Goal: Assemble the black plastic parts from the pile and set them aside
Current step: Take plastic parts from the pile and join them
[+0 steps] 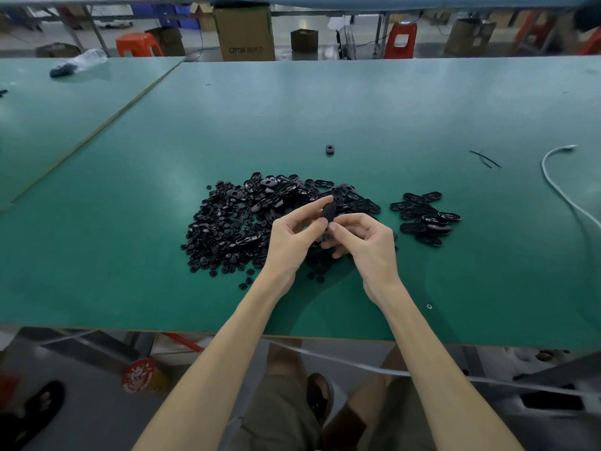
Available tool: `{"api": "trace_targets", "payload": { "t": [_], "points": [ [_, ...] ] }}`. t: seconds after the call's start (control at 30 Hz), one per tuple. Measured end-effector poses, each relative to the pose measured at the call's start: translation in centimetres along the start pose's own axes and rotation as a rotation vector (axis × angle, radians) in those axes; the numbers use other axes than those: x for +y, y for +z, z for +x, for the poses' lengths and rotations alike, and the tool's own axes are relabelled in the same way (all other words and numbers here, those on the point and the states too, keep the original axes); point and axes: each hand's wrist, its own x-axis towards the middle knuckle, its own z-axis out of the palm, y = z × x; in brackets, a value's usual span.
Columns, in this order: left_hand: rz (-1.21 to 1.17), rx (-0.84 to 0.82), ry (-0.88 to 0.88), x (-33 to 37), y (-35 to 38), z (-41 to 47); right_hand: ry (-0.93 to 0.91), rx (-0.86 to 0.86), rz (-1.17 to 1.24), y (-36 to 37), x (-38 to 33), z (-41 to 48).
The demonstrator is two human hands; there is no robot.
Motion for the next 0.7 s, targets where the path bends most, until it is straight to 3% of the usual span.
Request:
{"api": "trace_targets", "payload": {
  "t": [0.7],
  "points": [
    [-0.004, 0.001, 0.003, 0.14, 0.19, -0.10, -0.002, -0.006, -0.015, -0.25, 0.57, 0.28]
  ]
}}
